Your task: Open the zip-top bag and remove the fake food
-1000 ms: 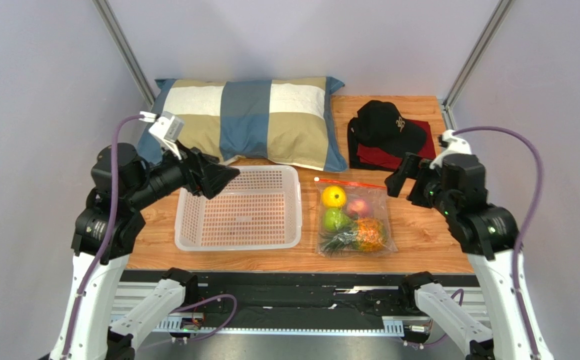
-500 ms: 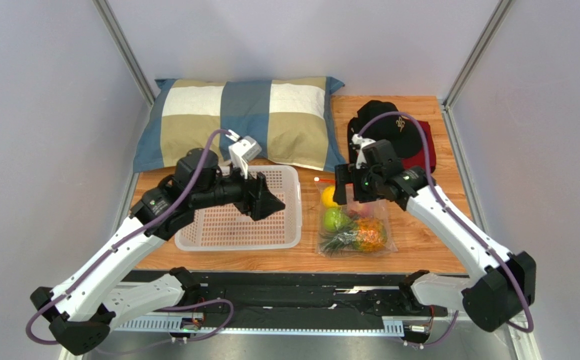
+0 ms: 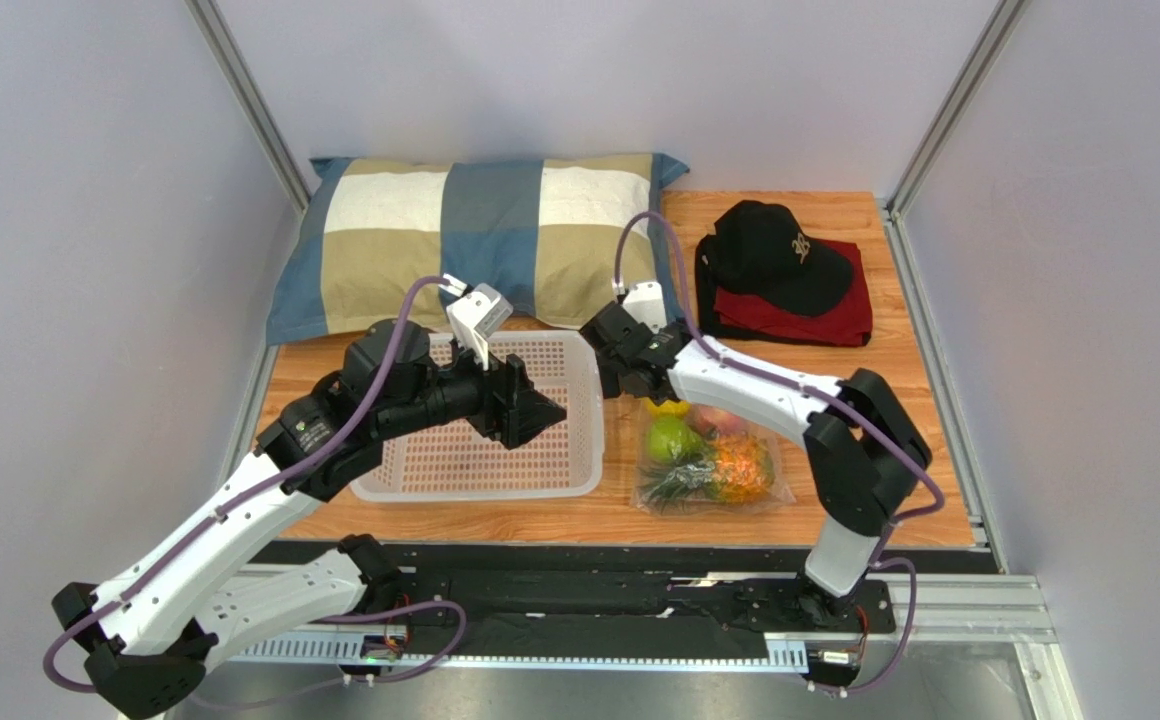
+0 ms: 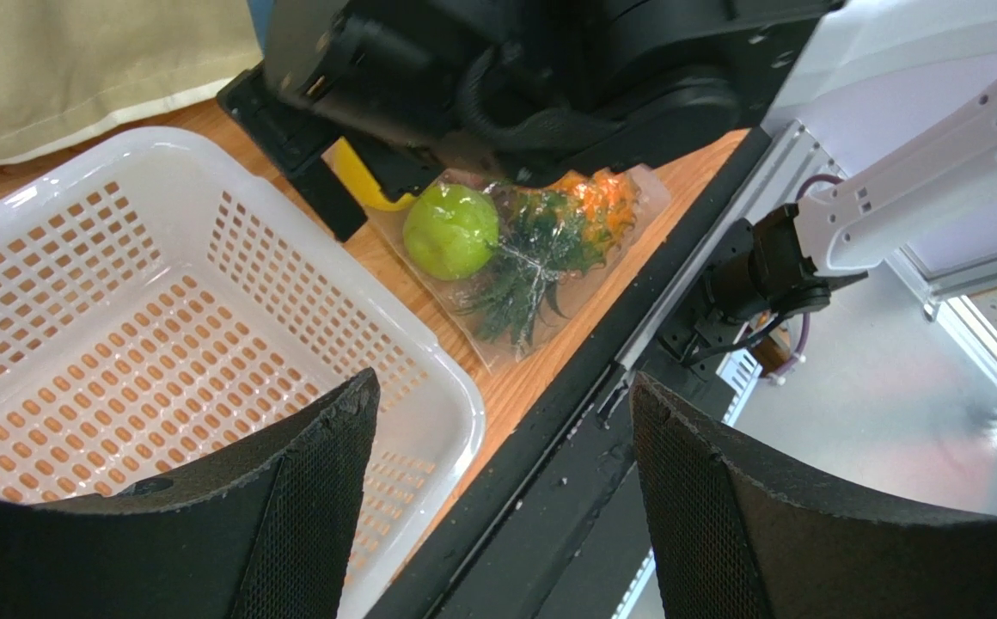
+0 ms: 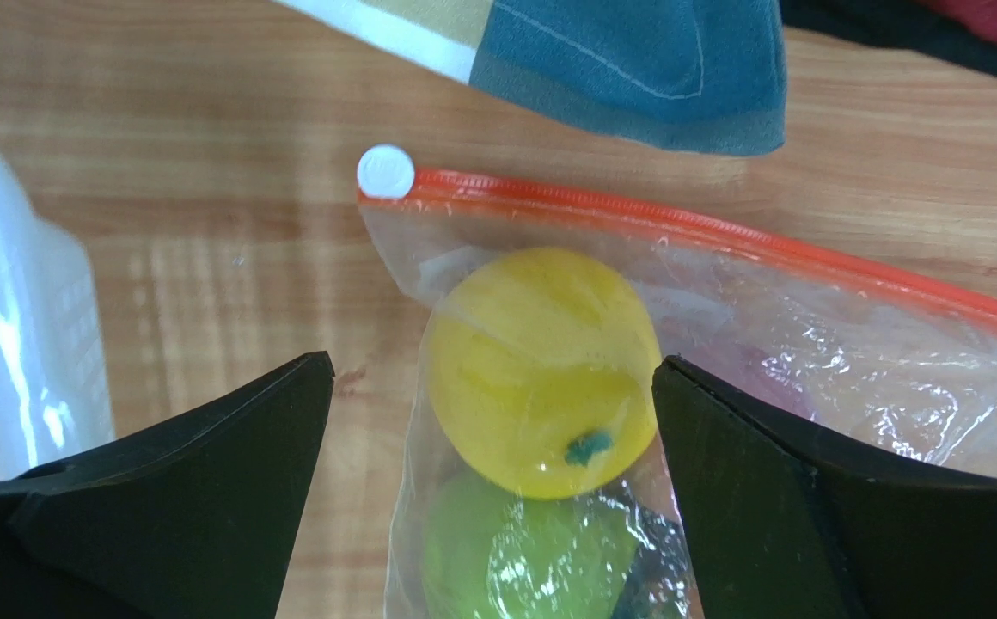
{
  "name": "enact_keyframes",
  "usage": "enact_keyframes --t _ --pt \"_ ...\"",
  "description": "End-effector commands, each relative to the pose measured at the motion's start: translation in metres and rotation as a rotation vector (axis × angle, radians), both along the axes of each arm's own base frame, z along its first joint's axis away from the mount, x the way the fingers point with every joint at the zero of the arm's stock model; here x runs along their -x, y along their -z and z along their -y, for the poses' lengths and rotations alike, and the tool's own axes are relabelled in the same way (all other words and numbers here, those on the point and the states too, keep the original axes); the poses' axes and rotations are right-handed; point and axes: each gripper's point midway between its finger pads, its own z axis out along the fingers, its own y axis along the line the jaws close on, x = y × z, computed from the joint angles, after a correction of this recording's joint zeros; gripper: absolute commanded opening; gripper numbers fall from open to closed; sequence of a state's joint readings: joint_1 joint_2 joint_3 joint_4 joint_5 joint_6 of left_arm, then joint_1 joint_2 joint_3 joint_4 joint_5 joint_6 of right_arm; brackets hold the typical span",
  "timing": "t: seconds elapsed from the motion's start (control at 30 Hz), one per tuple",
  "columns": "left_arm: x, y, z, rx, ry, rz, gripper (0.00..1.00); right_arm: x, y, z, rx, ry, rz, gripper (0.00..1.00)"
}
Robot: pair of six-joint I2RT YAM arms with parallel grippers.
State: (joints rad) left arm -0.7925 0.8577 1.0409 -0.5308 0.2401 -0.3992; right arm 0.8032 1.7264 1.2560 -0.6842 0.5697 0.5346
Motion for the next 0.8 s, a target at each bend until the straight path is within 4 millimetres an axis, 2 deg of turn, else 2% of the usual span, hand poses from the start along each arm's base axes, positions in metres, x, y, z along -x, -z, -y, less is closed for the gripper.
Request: enact_keyframes --t 0.0,0.07,0.17,0.2,0.27,0.3,0.37,0.4,0.43,0.47,0.5,0.53,0.57,0.6,0.63,0.67,0.7,0.73,0.77 --pt "0.002 -0.008 0.003 0.018 0.033 0.044 0.76 -0.015 0.004 0.020 0.149 0.122 0.105 1.00" --pt "0.002 -0.008 0.003 0.014 0.035 0.047 0.76 -0.017 0.022 0.027 0.211 0.137 0.103 1.00" --pt "0.002 -0.009 0.002 0.010 0.037 0.057 0.76 -0.021 0.035 0.033 0.277 0.149 0.112 1.00" --pt "0.001 -0.008 0.002 0.005 0.036 0.060 0.76 -0.021 0.046 0.034 0.304 0.145 0.098 0.99" --pt "0.001 -0.010 0.000 0.006 0.031 0.068 0.76 -0.021 0.054 0.034 0.317 0.147 0.089 0.94" --pt "0.000 -0.010 0.000 0.005 0.026 0.072 0.76 -0.019 0.055 0.033 0.316 0.146 0.091 0.85" --pt "0.000 -0.011 -0.001 0.008 0.025 0.080 0.76 -0.017 0.046 0.035 0.323 0.144 0.110 0.74" --pt "0.000 -0.011 -0.001 0.003 0.030 0.088 0.76 -0.015 0.037 0.031 0.300 0.134 0.127 0.62" --pt "0.000 -0.011 -0.001 0.001 0.033 0.094 0.77 -0.017 0.013 0.027 0.256 0.107 0.159 0.57" --pt "0.002 -0.014 -0.001 0.007 0.042 0.104 0.77 -0.009 0.008 0.026 0.217 0.065 0.146 0.52" --pt "0.003 -0.017 0.000 0.011 0.057 0.119 0.77 -0.011 -0.005 0.018 0.150 0.038 0.179 0.48" --pt "0.004 -0.020 0.000 0.018 0.064 0.131 0.78 -0.008 -0.040 0.018 0.103 -0.042 0.225 0.48" --pt "0.006 -0.024 -0.001 0.027 0.071 0.148 0.79 -0.002 -0.049 0.007 0.025 -0.120 0.218 0.47" --pt "0.006 -0.029 0.000 0.035 0.086 0.180 0.79 0.001 -0.051 0.010 -0.016 -0.162 0.225 0.44" --pt "0.005 -0.032 0.000 0.040 0.082 0.196 0.82 0.006 -0.085 0.011 -0.105 -0.219 0.281 0.43" --pt "0.004 -0.034 -0.001 0.046 0.074 0.206 0.84 0.016 -0.091 -0.004 -0.221 -0.327 0.247 0.42" --pt "0.001 -0.041 0.000 0.062 0.064 0.231 0.86 0.015 -0.099 0.002 -0.282 -0.353 0.267 0.43" --pt "0.000 -0.045 0.001 0.071 0.063 0.243 0.89 0.020 -0.110 -0.001 -0.337 -0.411 0.273 0.43" --pt "-0.004 -0.046 0.004 0.074 0.066 0.246 0.90 0.034 -0.130 -0.006 -0.400 -0.516 0.299 0.42"
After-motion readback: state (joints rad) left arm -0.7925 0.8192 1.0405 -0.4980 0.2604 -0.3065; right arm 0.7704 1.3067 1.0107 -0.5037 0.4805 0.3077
